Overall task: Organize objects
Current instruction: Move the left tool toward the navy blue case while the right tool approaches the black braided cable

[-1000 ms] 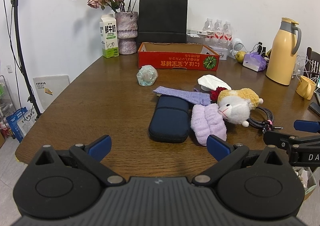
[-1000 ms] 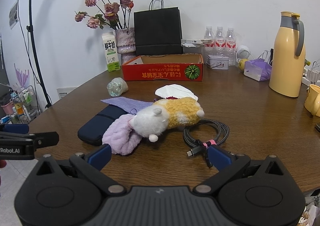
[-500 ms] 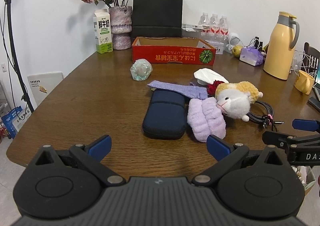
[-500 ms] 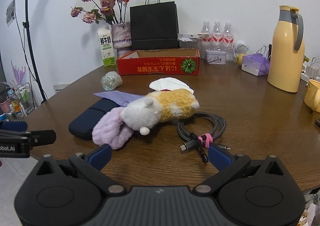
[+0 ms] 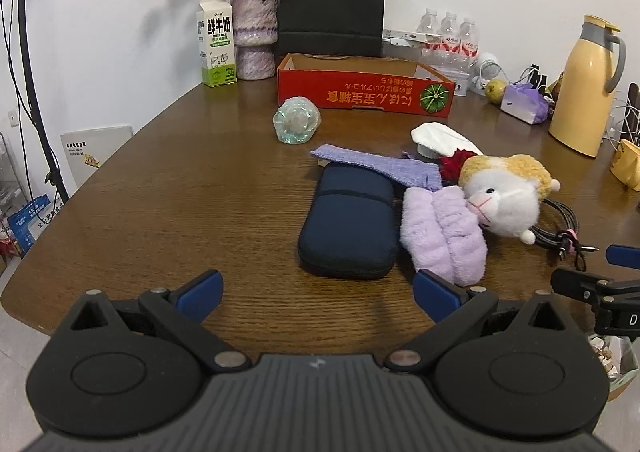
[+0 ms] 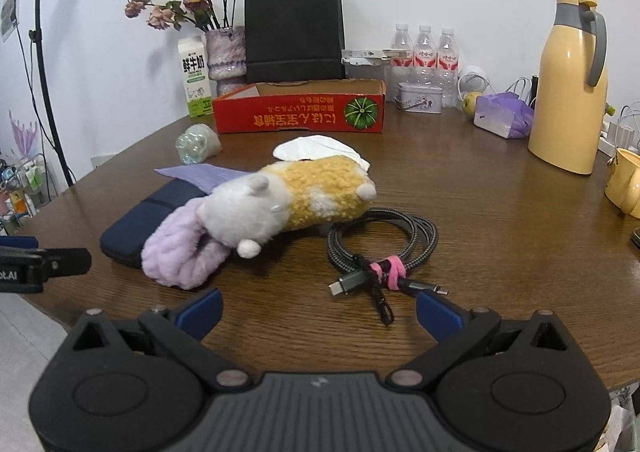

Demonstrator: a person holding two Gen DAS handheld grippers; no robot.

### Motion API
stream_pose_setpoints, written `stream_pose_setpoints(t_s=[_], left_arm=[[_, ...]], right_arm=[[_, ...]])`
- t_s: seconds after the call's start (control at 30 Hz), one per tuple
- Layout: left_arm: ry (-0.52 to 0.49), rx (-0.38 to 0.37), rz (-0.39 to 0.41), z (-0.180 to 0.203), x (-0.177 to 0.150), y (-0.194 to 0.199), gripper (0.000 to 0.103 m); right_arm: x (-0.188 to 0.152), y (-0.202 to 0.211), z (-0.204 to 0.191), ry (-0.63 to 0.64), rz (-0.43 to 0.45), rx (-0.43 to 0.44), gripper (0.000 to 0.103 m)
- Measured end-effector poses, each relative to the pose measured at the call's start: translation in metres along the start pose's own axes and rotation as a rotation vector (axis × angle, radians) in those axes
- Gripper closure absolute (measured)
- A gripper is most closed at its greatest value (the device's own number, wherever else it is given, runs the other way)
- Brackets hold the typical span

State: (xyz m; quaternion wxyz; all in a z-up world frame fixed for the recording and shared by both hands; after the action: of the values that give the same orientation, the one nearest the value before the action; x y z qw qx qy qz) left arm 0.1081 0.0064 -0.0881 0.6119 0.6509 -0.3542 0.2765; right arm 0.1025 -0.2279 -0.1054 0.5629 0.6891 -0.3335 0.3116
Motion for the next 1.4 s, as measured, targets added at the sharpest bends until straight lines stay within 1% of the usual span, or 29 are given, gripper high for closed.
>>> stream_pose_setpoints(t_s=[0.4, 0.67, 0.7, 0.83, 0.9, 1.0, 1.07, 1.2, 1.33, 1.4], left_arm=[[0.007, 0.027, -0.01, -0.007, 0.014, -0.022, 0.0], [0.021, 0.035, -0.022, -0.013, 0.021, -0.032, 0.0], [0.012, 0.024, -0.024, -0.012, 0.023, -0.034, 0.0], [0.0, 0.021, -0.038, -0.009, 0.026, -0.043, 0.0], [-0.011, 0.005, -0.044, -0.006, 0.029, -0.047, 0.0], [-0.02, 0.003, -0.056, -0.003, 0.034, -0.056, 0.0], [-0.026, -0.002, -0.07, -0.001, 0.038, -0.064, 0.0], [-0.029, -0.039, -0.108, 0.006, 0.043, -0.08, 0.0], [-0.042, -0.031, -0.13, 0.011, 0.048, -0.096, 0.0], [-0.046, -0.045, -0.149, 0.014, 0.047, -0.104, 0.0]], right_arm=[[0.014, -0.029, 0.019, 0.042, -0.013, -0.049, 0.0], [0.022, -0.059, 0.032, 0.081, -0.068, -0.064, 0.0], [0.023, -0.062, 0.033, 0.083, -0.074, -0.065, 0.0], [0.028, -0.075, 0.038, 0.065, -0.09, -0.04, 0.0], [0.031, -0.081, 0.041, 0.054, -0.099, -0.022, 0.0], [0.036, -0.086, 0.045, 0.054, -0.097, -0.016, 0.0], [0.038, -0.089, 0.047, 0.058, -0.093, -0.01, 0.0], [0.041, -0.095, 0.049, 0.067, -0.079, 0.004, 0.0], [0.042, -0.096, 0.05, 0.069, -0.082, 0.009, 0.0], [0.042, -0.096, 0.049, 0.069, -0.081, 0.01, 0.0]])
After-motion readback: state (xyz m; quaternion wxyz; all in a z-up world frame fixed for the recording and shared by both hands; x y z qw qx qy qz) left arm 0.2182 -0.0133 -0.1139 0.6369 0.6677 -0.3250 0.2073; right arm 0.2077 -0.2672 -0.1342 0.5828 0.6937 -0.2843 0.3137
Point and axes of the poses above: each gripper's, at about its wrist camera, not at the fingertips, and y roughly against the way its jaws point, z to its right, x to its top, the point moved 8 cm from there along -y, roughly the way its jaws point, and after that the axes turned 8 degrees about -y, right-handed, at the moved point
